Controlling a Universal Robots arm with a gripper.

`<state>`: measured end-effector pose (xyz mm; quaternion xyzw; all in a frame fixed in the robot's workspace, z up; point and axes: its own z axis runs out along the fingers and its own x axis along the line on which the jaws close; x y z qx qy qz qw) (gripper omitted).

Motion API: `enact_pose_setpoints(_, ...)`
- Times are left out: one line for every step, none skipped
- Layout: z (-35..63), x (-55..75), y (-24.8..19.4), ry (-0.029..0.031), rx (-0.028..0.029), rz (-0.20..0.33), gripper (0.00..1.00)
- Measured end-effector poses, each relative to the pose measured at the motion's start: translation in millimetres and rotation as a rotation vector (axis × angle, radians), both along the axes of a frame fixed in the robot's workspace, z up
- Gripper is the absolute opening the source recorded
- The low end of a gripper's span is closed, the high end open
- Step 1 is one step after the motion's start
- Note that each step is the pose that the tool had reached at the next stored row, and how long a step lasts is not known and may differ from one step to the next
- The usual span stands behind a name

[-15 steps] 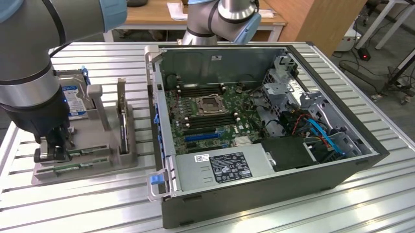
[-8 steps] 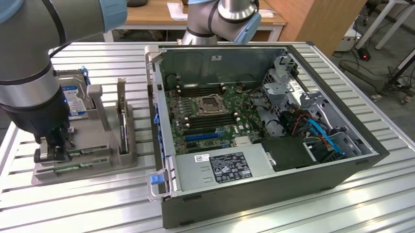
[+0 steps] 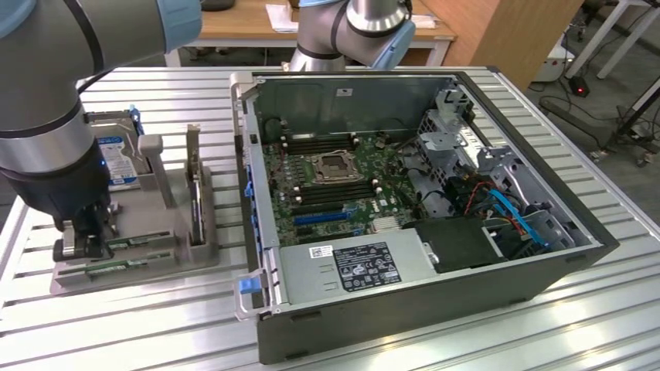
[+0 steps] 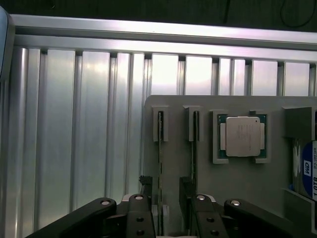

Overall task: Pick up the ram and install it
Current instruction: 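Pick up the ram and move it above insertion slot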

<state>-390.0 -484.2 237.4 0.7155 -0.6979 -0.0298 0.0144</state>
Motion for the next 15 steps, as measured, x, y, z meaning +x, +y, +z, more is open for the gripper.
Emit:
enact_pose_setpoints(0.0, -0.1, -0.3, -0.0001, 0.0001, 0.000, 0.35)
enact_pose_setpoints(0.0, -0.1, -0.7, -0.0001, 0.0001, 0.000, 0.35)
enact_pose_setpoints(0.0, -0.2, -1.0, 0.0001, 0.0000, 0.000, 0.35)
enact_pose_setpoints(0.0, -0.2, -1.1, 0.0000, 0.0000, 0.000, 0.35)
enact_pose_setpoints(0.0, -0.2, -1.1, 0.0000, 0.0000, 0.000, 0.35)
enact_pose_setpoints(0.0, -0.2, -1.1, 0.0000, 0.0000, 0.000, 0.35)
enact_pose_setpoints(0.0, -0.2, -1.1, 0.0000, 0.0000, 0.000, 0.35)
enact_pose_setpoints(0.0, -0.2, -1.1, 0.0000, 0.0000, 0.000, 0.35)
enact_pose_setpoints(0.0, -0.2, -1.2, 0.0000, 0.0000, 0.000, 0.35)
enact_pose_setpoints(0.0, -0.2, -1.3, 0.0000, 0.0000, 0.000, 0.35)
enact_pose_setpoints(0.0, -0.2, -1.8, 0.0001, 0.0000, 0.000, 0.35)
enact_pose_setpoints(0.0, -0.2, -2.5, 0.0000, 0.0000, 0.000, 0.35)
enact_pose_setpoints(0.0, -0.2, -3.1, 0.0001, 0.0000, 0.000, 0.35)
enact_pose_setpoints(0.0, -0.3, -3.9, 0.0001, 0.0000, 0.000, 0.35)
enact_pose_setpoints(0.0, -0.3, -4.6, 0.0001, -0.0001, 0.000, 0.35)
